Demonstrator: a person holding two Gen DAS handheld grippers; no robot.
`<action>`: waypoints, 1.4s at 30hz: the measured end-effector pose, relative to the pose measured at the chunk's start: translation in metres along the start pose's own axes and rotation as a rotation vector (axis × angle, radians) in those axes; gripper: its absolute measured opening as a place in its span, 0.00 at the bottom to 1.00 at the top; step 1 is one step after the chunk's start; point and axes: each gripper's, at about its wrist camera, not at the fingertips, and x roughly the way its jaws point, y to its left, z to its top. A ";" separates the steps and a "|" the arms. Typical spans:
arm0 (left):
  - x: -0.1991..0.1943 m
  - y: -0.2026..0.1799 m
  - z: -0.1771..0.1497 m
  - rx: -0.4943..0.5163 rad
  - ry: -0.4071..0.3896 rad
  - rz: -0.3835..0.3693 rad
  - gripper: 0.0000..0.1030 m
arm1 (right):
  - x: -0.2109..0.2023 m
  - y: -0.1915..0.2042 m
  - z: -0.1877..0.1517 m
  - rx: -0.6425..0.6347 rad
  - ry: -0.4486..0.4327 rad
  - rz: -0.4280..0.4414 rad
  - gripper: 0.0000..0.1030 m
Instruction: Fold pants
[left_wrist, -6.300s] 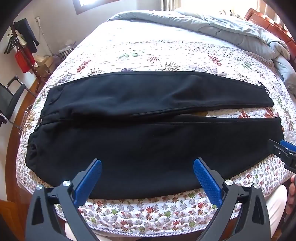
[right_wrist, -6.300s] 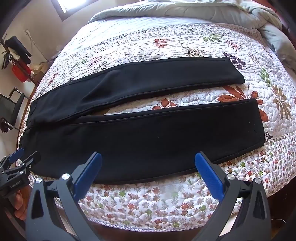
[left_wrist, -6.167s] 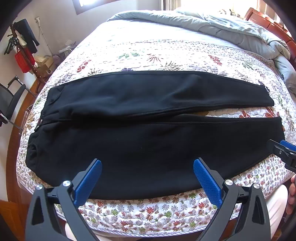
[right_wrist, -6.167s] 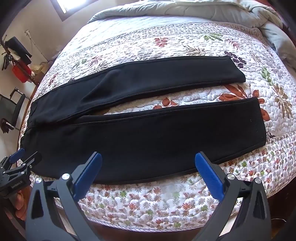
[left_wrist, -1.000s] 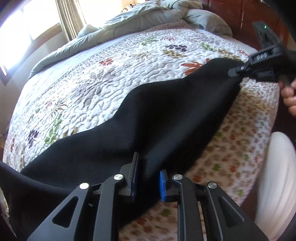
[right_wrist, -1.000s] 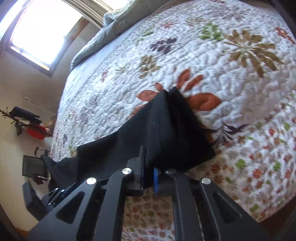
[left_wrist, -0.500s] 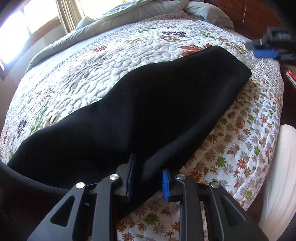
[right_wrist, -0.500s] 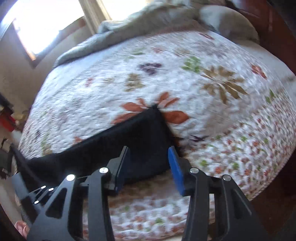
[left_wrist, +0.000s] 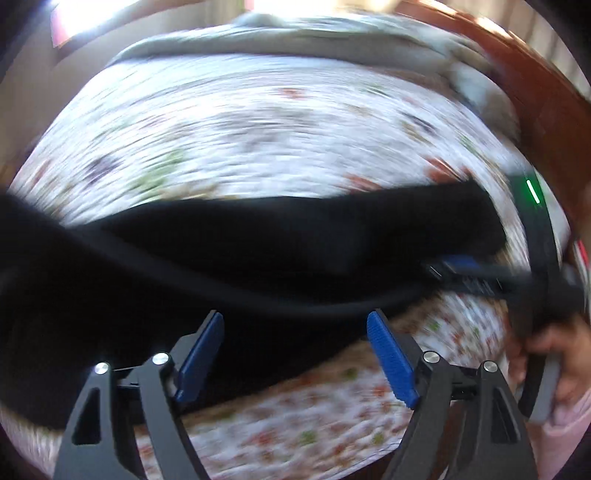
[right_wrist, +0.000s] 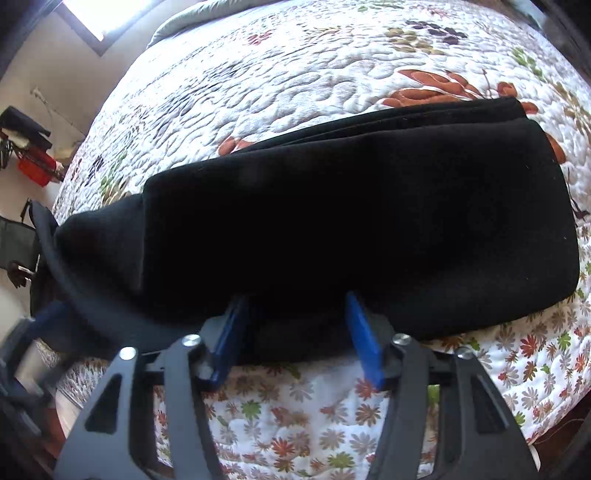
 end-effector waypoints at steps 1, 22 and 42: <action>-0.002 0.016 0.004 -0.058 0.015 0.022 0.78 | 0.001 0.004 0.000 -0.013 -0.002 -0.015 0.61; 0.037 0.143 0.055 -0.409 0.293 -0.066 0.22 | -0.014 -0.034 -0.007 -0.011 -0.043 0.039 0.67; -0.004 0.123 -0.079 -0.510 -0.111 -0.022 0.10 | -0.049 0.065 -0.010 -0.255 -0.025 0.161 0.56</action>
